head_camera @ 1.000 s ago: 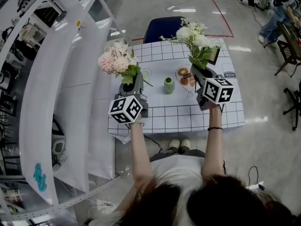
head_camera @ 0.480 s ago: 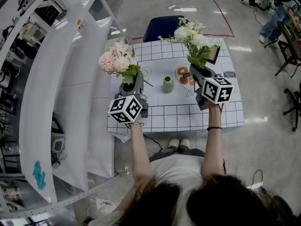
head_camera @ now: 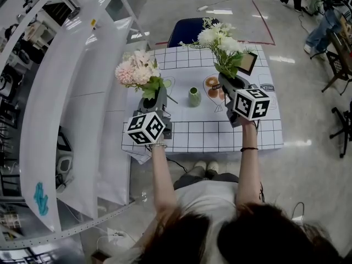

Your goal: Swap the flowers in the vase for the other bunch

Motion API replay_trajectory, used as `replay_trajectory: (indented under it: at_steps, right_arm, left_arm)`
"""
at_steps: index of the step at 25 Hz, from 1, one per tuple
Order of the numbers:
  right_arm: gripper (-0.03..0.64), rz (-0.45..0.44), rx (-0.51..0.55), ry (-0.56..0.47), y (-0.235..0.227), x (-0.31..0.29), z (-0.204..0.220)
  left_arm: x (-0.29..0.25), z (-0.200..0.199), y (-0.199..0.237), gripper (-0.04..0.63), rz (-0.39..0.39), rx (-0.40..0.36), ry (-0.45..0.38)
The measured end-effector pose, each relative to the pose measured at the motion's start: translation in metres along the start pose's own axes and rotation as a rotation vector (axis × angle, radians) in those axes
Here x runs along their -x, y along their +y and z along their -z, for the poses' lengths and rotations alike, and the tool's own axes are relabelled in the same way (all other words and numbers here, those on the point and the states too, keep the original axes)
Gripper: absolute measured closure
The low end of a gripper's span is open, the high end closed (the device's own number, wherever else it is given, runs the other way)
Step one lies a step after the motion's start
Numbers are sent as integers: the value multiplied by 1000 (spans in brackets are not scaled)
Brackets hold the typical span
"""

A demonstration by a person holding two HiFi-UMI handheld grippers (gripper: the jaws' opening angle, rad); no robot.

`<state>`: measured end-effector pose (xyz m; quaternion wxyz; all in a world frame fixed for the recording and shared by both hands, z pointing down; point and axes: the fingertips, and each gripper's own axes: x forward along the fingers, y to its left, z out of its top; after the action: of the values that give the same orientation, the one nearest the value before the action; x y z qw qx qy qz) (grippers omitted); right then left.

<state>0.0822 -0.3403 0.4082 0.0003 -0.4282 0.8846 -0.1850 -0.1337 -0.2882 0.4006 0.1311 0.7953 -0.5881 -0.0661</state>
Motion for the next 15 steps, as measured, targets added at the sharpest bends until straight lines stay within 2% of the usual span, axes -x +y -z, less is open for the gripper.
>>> replay_trajectory:
  at_steps: [5,15]
  right_arm:
    - [560,-16,20,-11,7,-2,-7]
    - [560,-34,35,-38,27,-22,-16]
  left_arm:
    - [8,4,6,520,-22,22,-2]
    - [19,5,27,520,-39,19,28]
